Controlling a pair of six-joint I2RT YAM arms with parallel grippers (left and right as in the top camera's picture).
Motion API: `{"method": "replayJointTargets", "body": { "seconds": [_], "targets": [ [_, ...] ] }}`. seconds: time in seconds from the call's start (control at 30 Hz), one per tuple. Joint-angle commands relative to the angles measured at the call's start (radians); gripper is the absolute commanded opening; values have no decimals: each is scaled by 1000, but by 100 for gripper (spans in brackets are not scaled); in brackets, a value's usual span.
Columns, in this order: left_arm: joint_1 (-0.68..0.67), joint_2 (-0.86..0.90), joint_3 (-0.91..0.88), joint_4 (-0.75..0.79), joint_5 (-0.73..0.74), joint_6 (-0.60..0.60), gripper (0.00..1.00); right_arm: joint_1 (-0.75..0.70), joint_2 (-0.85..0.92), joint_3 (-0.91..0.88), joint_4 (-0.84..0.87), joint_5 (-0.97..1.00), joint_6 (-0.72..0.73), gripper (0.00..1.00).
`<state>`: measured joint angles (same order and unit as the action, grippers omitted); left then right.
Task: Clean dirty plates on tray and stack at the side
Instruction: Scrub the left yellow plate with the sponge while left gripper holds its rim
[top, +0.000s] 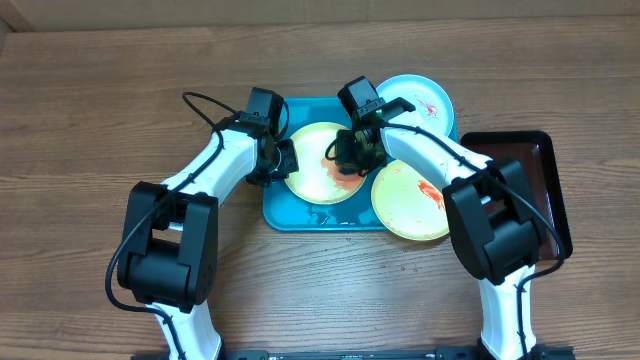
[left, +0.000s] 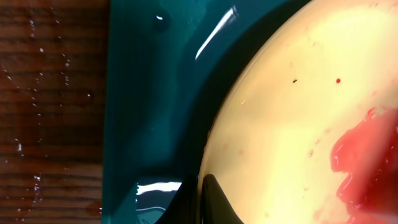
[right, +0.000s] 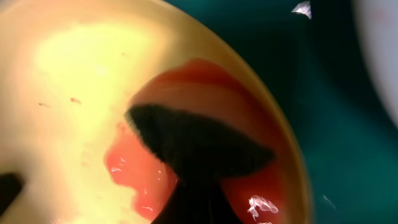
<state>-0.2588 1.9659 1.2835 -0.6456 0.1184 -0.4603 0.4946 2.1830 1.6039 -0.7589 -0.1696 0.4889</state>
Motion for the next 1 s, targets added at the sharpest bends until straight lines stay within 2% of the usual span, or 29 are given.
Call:
{"method": "replayJointTargets", "body": {
  "seconds": [0.0, 0.13, 0.27, 0.5, 0.7, 0.8, 0.97],
  "targets": [
    [-3, 14, -5, 7, 11, 12, 4, 10, 69, 6, 105, -186, -37, 4],
    [-3, 14, -5, 3, 14, 12, 4, 18, 69, 6, 184, -236, -35, 4],
    [-3, 14, -5, -2, 14, 11, 4, 30, 69, 6, 161, -226, -23, 4],
    [-3, 14, -5, -4, 13, 11, 4, 0, 66, 35, -117, -183, -26, 4],
    [-3, 14, -5, -2, 13, 11, 4, -48, 66, 138, -282, 26, -12, 4],
    [-3, 14, -5, 3, 12, 11, 4, -48, 66, 148, -243, 100, 6, 4],
    [-3, 14, -5, 10, 12, 11, 4, -21, 112, 146, -121, 46, 1, 4]
  ]
}}
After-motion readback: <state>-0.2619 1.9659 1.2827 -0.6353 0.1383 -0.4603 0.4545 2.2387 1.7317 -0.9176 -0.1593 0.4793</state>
